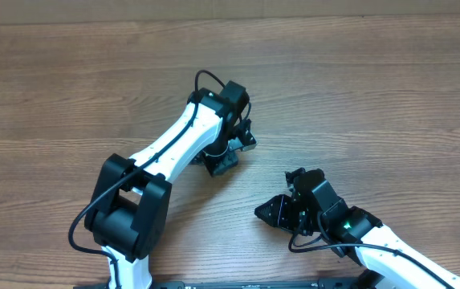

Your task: Untangle cables

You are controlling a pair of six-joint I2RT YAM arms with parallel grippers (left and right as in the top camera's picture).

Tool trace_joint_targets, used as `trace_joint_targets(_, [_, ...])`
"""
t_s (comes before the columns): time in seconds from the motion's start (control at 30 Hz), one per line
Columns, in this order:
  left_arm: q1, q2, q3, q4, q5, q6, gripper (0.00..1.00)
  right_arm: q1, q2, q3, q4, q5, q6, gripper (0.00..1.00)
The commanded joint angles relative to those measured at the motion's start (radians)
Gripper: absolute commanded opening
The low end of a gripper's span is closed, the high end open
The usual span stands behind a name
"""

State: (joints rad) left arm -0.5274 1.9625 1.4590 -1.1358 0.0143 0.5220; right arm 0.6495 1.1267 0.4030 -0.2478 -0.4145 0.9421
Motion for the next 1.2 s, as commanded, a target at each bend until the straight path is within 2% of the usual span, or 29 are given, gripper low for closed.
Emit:
trace_joint_targets(0.0, [0.012,0.001,-0.047,0.042,-0.003,0.04,0.41,0.003,-0.005,-0.009,0.002,0.014,-0.008,0.28])
trace_joint_targets(0.17, [0.012,0.001,-0.069,0.074,-0.003,0.039,0.27,0.003,-0.005,-0.009,0.002,0.014,-0.008,0.28])
trace_joint_targets(0.3, [0.012,0.001,-0.069,0.104,-0.014,0.011,0.25,0.003,-0.005,-0.009,0.002,0.022,-0.008,0.29])
trace_joint_targets(0.37, [0.012,0.001,-0.069,0.119,-0.043,-0.009,0.18,0.003,-0.005,-0.009,0.002,0.022,-0.008,0.29])
trace_joint_targets(0.43, [0.012,0.001,-0.069,0.136,-0.102,-0.042,0.04,0.003,-0.005,-0.009,0.002,0.022,-0.008,0.29])
trace_joint_targets(0.57, [0.012,0.001,-0.069,0.202,-0.32,-0.212,0.04,0.003,-0.005,-0.009,0.002,0.022,-0.008,0.29])
trace_joint_targets(0.63, [0.012,0.001,-0.069,0.225,-0.366,-0.264,0.04,0.003,-0.005,-0.009,0.002,0.022,-0.008,0.29])
trace_joint_targets(0.87, [0.018,0.001,-0.097,0.333,-0.212,-0.281,0.04,0.003,-0.005,-0.009,0.001,0.021,-0.008,0.29])
trace_joint_targets(1.17, [0.026,0.001,-0.122,0.426,-0.235,-0.356,0.04,0.003,-0.005,-0.009,-0.026,0.021,-0.008,0.29])
